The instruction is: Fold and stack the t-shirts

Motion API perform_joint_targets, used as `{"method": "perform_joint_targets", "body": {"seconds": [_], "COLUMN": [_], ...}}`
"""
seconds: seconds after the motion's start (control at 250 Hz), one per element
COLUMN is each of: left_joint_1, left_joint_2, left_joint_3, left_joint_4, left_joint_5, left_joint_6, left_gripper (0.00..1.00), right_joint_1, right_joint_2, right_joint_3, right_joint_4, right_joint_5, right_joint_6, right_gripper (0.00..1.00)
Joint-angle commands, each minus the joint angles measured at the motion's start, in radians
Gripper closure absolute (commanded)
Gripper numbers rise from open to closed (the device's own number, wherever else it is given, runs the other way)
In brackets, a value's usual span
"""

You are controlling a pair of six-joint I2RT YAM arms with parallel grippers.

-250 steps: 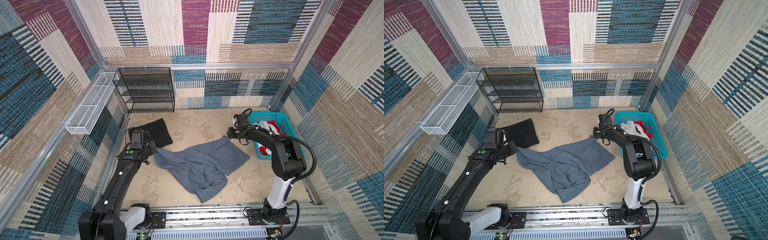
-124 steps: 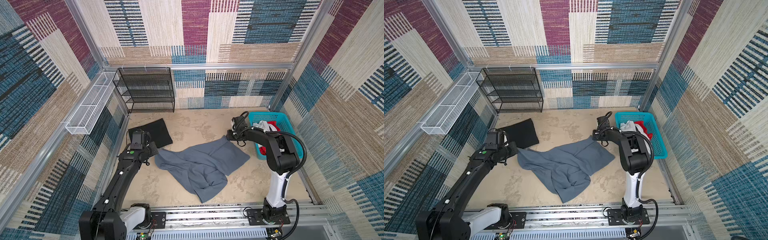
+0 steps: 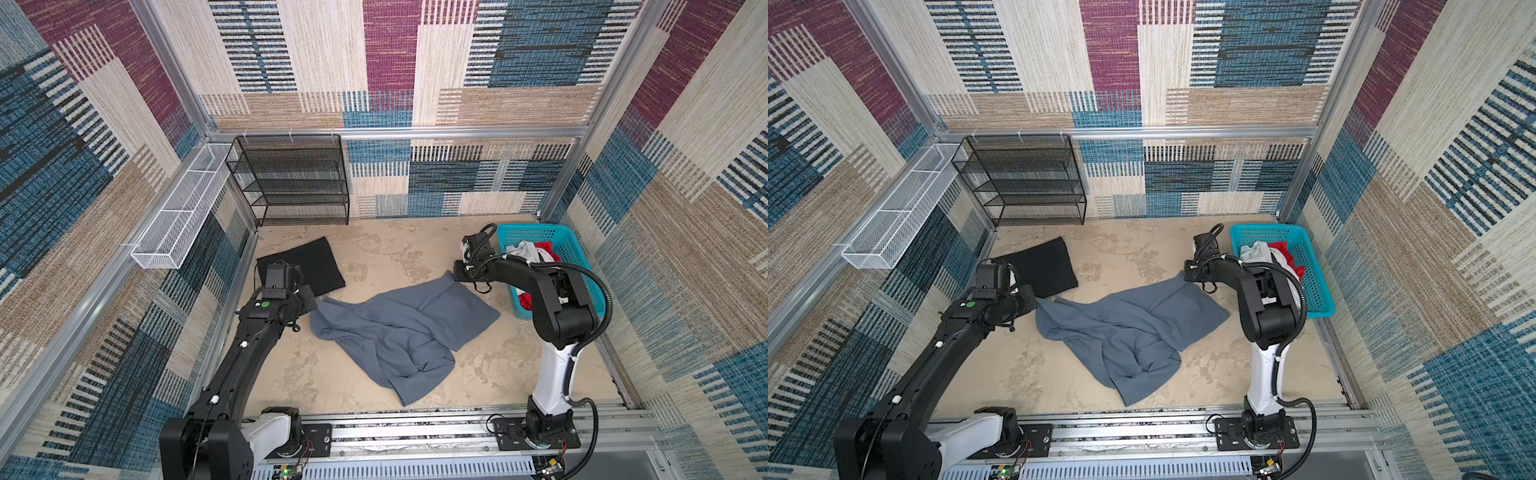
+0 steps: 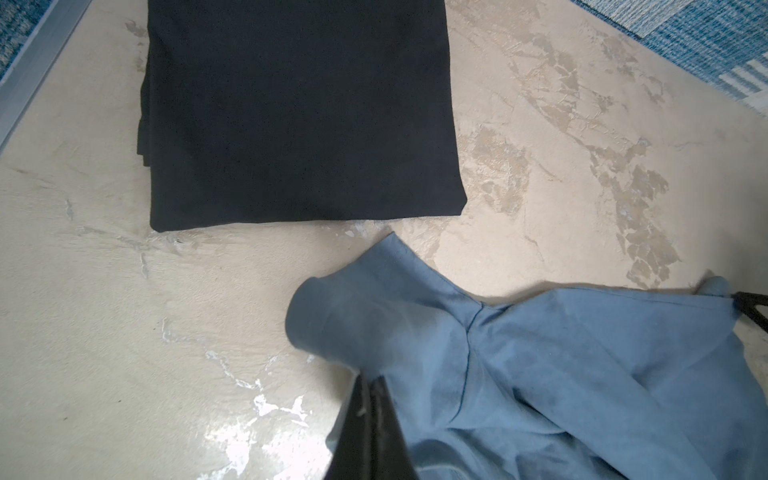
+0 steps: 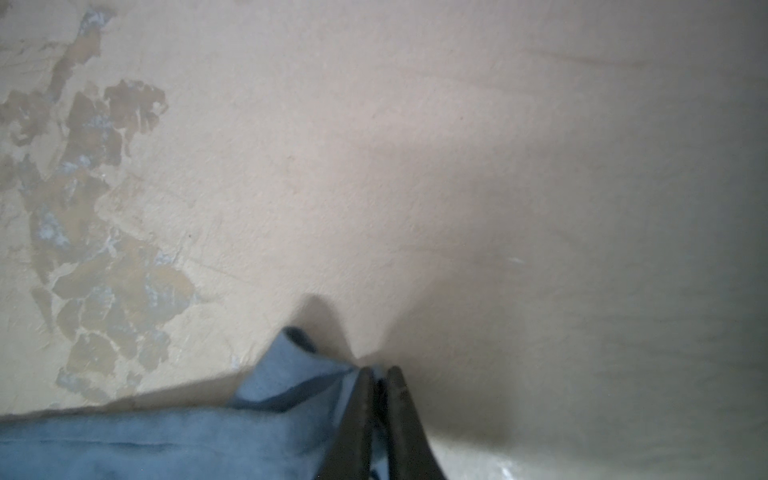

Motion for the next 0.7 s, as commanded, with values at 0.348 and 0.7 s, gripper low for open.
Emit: {"method": "perform_joint_targets", "body": {"seconds": [0.348, 0.7], "left_joint_1": [0.001, 0.006], "left_joint_2": [-0.025, -0.04], "left_joint_3": [0.012, 0.067], "left_joint_4": [0.011, -0.017], "left_joint_5": [-0.006, -0.037], "left_joint_6": [0.019, 0.046], "left_gripper": [1.0, 1.0], "right_joint_1": [-0.011, -0.028], "right_joint_2": [-0.255, -0.53], "right_joint_3": [-0.052, -0.115], "right_joint_4": [0.077, 0.118], "right_joint_5": [-0.121, -0.223], "right_joint_6": [-0.012, 0.031], "right_gripper": [1.0, 1.0]}}
